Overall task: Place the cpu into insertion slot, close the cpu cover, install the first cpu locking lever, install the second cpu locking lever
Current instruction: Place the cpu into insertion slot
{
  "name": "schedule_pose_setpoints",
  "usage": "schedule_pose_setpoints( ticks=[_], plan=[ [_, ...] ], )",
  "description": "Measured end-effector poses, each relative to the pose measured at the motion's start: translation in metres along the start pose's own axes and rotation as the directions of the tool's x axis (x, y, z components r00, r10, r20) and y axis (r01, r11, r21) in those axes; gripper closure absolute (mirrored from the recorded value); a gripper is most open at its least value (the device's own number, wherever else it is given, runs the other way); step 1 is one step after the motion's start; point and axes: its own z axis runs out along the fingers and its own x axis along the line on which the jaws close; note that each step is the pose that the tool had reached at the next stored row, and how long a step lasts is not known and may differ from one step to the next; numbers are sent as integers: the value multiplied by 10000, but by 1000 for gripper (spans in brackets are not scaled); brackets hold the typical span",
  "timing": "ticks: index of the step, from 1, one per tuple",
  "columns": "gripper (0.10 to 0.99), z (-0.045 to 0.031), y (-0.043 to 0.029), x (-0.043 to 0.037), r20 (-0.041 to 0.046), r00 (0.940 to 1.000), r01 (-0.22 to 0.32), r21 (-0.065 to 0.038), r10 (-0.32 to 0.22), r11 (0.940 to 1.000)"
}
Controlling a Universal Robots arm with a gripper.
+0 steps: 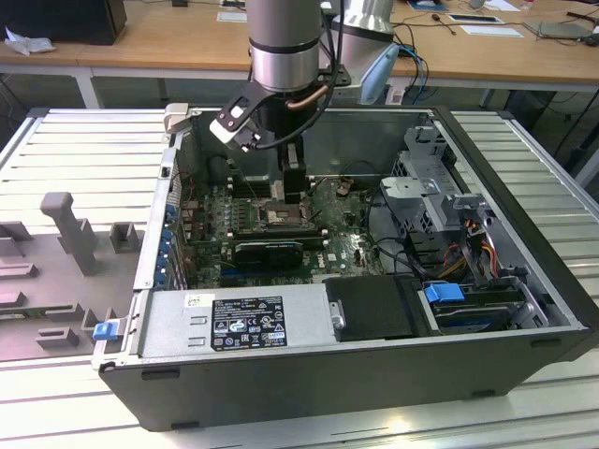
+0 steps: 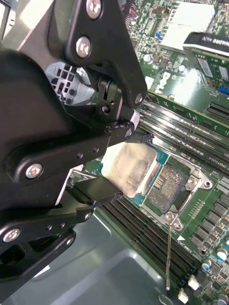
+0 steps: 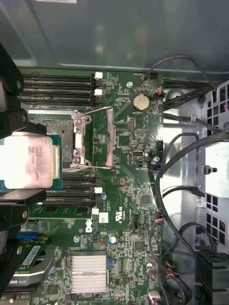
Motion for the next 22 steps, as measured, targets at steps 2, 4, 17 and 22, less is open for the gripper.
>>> schedule_pose_setpoints(
  ticks=[2,4,17,22],
  plan=[
    [557,45,-6,7,0,10000,0,0,0,10000],
    [557,95,-11,12,1,10000,2,1,-2,10000],
    [557,253,-30,9,-5,10000,-2,2,2,10000],
    [557,301,-35,8,-12,10000,-1,2,1,10000]
  ],
)
